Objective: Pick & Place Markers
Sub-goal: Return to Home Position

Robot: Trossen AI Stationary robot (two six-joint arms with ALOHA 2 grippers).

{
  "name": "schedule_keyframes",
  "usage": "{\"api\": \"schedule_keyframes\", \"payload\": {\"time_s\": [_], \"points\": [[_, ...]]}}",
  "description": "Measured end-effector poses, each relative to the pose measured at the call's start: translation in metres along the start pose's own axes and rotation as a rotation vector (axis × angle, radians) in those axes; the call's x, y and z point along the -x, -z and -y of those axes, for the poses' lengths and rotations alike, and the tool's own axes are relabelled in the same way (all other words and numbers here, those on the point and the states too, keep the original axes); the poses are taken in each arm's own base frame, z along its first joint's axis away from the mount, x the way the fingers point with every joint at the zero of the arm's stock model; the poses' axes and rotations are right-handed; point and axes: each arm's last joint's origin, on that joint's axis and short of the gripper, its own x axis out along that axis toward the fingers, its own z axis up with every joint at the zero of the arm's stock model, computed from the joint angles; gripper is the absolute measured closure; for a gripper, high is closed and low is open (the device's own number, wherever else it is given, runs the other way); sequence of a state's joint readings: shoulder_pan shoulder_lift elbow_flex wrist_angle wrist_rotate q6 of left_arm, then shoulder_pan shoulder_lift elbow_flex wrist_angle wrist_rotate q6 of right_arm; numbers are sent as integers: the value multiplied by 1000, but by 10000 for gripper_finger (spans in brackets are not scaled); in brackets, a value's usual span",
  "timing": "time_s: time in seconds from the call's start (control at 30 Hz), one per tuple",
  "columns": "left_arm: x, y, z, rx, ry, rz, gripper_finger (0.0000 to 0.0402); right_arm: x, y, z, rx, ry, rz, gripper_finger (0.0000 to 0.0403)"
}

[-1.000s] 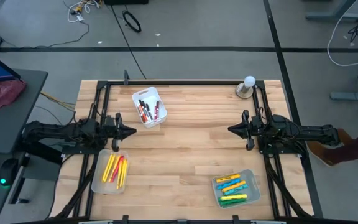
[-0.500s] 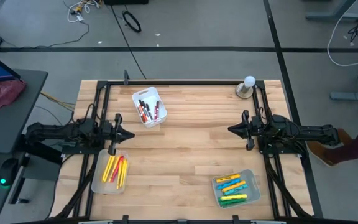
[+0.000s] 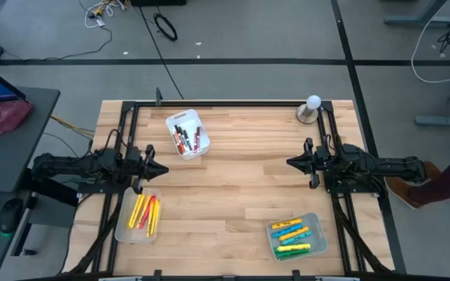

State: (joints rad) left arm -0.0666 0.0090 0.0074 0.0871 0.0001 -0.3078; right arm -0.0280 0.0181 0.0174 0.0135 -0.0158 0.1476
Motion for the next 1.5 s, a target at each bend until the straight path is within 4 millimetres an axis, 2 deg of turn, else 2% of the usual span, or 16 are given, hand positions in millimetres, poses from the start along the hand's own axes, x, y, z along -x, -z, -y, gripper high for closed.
{"api": "schedule_keyframes", "payload": {"time_s": [0.3,0.53,1.5], "points": [[0,-1,0,-4,0,10,374,0,0,0,1,0,0,376],[0,-1,0,-4,-1,12,374,0,0,0,139,1,-1,376],[0,-1,0,-4,-2,15,374,0,0,0,131,0,-1,376]]}}
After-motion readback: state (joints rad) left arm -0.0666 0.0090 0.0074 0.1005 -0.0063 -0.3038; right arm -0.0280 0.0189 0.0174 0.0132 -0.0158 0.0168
